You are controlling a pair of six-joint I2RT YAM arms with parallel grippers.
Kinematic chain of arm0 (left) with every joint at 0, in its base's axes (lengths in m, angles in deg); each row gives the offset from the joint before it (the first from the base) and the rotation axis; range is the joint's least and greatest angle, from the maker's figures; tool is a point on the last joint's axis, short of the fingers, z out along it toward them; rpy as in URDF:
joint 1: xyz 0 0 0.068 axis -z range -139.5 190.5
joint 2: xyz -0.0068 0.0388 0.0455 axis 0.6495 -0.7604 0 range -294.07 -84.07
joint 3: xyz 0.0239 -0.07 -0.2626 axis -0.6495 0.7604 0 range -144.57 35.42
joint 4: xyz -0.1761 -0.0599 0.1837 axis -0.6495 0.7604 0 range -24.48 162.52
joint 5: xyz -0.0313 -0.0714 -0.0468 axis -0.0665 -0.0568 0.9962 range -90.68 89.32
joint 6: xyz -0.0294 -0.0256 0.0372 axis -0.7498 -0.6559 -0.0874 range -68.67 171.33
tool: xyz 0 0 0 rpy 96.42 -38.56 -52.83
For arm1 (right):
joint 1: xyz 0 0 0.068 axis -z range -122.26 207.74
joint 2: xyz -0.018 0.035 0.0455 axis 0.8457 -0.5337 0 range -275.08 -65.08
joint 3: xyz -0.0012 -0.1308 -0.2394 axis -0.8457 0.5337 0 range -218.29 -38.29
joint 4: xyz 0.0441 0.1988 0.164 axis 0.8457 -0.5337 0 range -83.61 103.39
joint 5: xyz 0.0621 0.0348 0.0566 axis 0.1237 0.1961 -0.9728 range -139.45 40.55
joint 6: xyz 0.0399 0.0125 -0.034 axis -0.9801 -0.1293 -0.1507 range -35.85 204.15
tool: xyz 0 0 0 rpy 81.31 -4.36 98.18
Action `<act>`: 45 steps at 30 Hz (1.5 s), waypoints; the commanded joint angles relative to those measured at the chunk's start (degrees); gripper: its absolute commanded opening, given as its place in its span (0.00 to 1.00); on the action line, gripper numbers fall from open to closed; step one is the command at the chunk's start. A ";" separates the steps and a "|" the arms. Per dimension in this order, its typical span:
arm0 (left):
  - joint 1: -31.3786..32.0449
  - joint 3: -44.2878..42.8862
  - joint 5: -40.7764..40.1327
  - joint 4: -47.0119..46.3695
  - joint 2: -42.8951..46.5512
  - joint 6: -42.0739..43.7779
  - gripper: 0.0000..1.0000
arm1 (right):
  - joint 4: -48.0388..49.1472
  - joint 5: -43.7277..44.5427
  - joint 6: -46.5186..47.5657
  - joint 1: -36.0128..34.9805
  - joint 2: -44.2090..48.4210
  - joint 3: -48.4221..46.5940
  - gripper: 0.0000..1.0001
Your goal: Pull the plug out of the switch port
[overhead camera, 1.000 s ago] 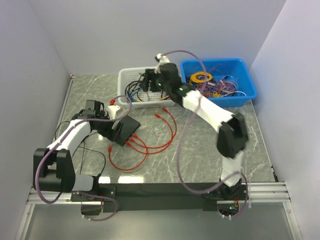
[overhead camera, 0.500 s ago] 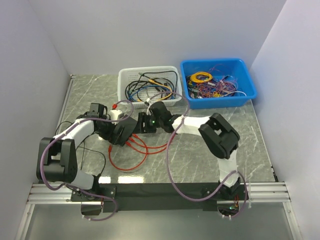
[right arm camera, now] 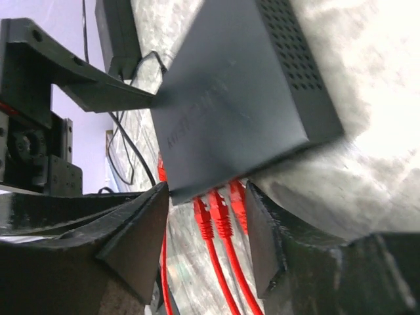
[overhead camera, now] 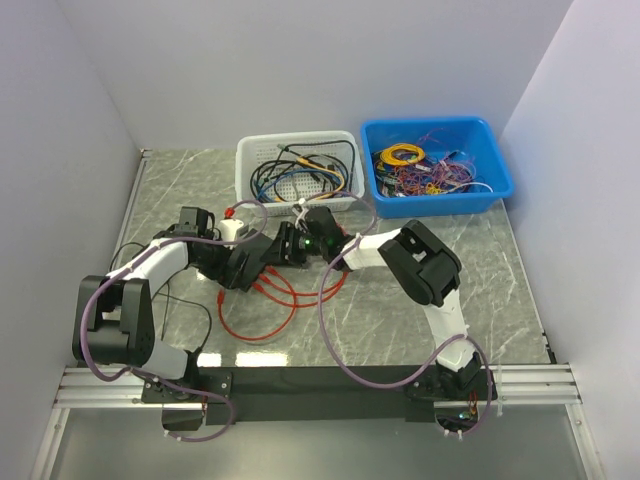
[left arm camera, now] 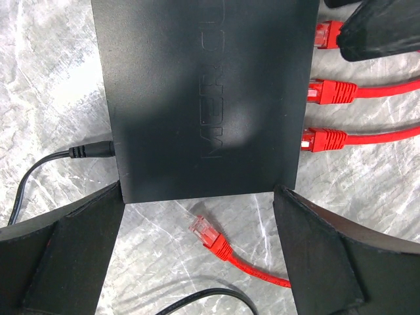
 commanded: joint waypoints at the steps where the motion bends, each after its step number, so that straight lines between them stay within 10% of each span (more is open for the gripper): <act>1: 0.74 2.16 -1.84 -3.57 -1.73 0.35 0.99 | 4.99 -1.99 -4.08 0.36 -1.31 2.10 0.56; 21: 1.18 2.16 -0.44 -3.30 -2.17 0.70 0.99 | 22.38 -4.28 -16.47 0.97 -10.19 5.62 0.50; 35: 1.62 2.25 0.70 -3.04 -2.43 0.96 0.99 | 21.78 -3.57 -15.69 0.80 -10.55 4.74 0.01; 45: 5.66 -2.66 2.46 -1.37 1.70 -0.18 0.99 | 16.96 -2.52 -10.25 0.53 -7.13 5.62 0.00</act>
